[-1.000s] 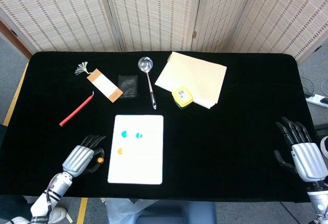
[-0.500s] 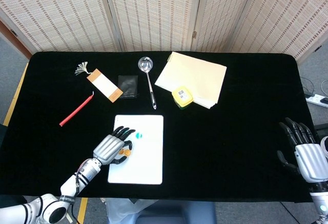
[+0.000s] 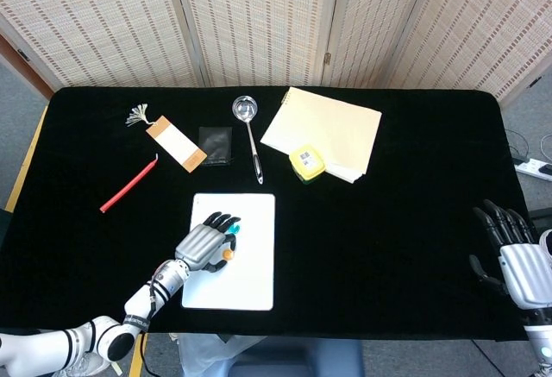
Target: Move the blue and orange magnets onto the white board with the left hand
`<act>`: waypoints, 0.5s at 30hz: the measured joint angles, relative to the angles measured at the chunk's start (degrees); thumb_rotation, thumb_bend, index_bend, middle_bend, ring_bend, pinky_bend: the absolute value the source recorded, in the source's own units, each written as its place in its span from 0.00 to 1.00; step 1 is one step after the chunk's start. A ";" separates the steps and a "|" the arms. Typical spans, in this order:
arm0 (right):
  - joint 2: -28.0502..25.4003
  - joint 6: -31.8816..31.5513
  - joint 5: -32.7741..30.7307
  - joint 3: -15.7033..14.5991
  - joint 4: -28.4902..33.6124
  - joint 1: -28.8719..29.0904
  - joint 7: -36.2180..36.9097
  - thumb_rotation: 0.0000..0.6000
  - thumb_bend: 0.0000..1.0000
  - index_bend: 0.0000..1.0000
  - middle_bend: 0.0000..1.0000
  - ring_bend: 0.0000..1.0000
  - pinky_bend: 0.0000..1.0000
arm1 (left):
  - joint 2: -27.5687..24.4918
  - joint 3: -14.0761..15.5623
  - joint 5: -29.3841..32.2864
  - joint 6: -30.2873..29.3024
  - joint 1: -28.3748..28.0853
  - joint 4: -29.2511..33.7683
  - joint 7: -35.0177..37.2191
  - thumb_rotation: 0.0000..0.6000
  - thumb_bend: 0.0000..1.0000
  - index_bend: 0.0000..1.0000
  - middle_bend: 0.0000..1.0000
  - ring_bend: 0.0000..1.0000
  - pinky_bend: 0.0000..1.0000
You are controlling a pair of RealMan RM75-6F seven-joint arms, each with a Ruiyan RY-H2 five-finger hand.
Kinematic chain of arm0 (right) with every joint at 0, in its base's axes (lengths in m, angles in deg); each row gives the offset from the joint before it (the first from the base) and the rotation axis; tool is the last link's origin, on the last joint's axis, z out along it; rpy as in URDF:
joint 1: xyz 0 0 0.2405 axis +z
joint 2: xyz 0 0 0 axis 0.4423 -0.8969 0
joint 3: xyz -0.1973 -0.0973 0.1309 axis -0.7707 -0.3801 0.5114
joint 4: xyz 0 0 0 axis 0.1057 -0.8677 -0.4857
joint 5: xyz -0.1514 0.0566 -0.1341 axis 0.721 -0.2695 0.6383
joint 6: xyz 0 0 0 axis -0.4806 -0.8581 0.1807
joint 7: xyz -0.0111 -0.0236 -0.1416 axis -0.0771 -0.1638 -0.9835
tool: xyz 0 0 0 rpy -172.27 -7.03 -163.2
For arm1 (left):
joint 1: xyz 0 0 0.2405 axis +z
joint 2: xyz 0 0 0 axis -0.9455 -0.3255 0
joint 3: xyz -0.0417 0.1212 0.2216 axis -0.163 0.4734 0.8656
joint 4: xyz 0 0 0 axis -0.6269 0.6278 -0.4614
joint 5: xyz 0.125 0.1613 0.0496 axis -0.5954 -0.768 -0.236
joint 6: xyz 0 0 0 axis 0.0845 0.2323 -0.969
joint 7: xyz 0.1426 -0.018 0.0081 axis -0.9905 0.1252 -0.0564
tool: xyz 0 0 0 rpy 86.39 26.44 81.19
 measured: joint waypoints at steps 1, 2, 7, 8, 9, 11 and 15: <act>-0.03 -0.01 0.00 0.00 0.02 -0.02 -0.01 1.00 0.46 0.00 0.00 0.00 0.00 | 0.11 0.06 0.29 -0.01 -0.12 -0.02 -0.23 1.00 0.41 0.50 0.11 0.00 0.00; -0.05 -0.02 0.00 0.01 0.03 -0.03 -0.02 1.00 0.46 0.00 0.00 0.00 0.00 | 0.18 0.16 0.53 -0.08 -0.22 0.01 -0.42 1.00 0.41 0.50 0.11 0.00 0.00; -0.10 -0.07 0.05 0.03 0.12 -0.07 -0.08 1.00 0.46 0.00 0.00 0.00 0.00 | 0.25 0.58 1.27 -0.63 -0.45 0.61 -1.07 1.00 0.41 0.37 0.11 0.00 0.00; -0.12 -0.09 0.05 0.05 0.14 -0.08 -0.08 1.00 0.46 0.00 0.00 0.00 0.00 | 0.21 0.65 1.26 -0.82 -0.45 0.85 -1.02 1.00 0.40 0.33 0.10 0.00 0.00; -0.13 -0.14 0.04 0.09 0.19 -0.10 -0.10 1.00 0.46 0.00 0.00 0.00 0.00 | 0.12 0.75 1.13 -1.19 -0.42 1.18 -0.93 1.00 0.39 0.30 0.09 0.00 0.00; -0.16 -0.17 0.05 0.13 0.24 -0.10 -0.12 1.00 0.46 0.00 0.00 0.00 0.00 | -0.01 0.85 0.78 -1.92 -0.31 1.61 -0.72 1.00 0.37 0.22 0.08 0.00 0.00; -0.27 -0.07 0.20 0.21 0.44 0.06 -0.20 1.00 0.46 0.00 0.00 0.00 0.00 | -0.63 0.69 -0.73 -4.83 0.32 2.74 0.73 1.00 0.36 0.15 0.06 0.00 0.00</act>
